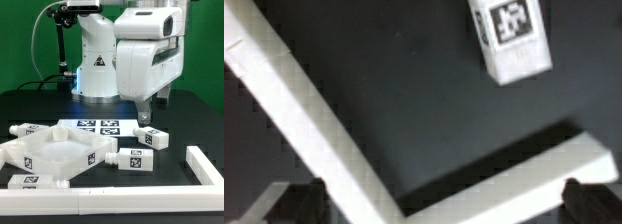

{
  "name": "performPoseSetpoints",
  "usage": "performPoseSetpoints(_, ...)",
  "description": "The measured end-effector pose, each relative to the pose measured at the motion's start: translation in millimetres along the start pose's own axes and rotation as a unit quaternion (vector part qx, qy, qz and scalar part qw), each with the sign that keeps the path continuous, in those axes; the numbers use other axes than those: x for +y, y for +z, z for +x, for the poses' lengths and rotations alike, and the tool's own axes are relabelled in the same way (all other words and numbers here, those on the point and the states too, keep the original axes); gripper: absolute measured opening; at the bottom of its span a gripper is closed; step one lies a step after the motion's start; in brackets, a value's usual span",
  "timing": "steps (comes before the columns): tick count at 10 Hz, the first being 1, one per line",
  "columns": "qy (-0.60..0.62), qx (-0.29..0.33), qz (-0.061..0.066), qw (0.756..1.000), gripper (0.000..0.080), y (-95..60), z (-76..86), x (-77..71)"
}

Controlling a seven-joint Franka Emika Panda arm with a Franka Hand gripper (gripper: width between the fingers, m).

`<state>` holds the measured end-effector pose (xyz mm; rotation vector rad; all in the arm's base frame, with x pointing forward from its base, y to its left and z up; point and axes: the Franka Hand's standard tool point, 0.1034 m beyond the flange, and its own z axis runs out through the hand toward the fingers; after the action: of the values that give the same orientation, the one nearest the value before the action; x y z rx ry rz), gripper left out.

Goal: Assemble one leg

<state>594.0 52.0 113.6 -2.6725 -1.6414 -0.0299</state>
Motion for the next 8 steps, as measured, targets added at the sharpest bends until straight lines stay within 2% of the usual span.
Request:
performPoseSetpoints(3, -0.118, 0.021, -0.035, 0.992, 0.0650, 24.7, -15.5, 1.4)
performPoseSetpoints(4, -0.101, 0.019, -0.030, 0.994, 0.0650, 22.6, -15.0, 0.6)
performPoseSetpoints(8, -0.100, 0.019, -0.029, 0.994, 0.0650, 23.9, -15.8, 0.5)
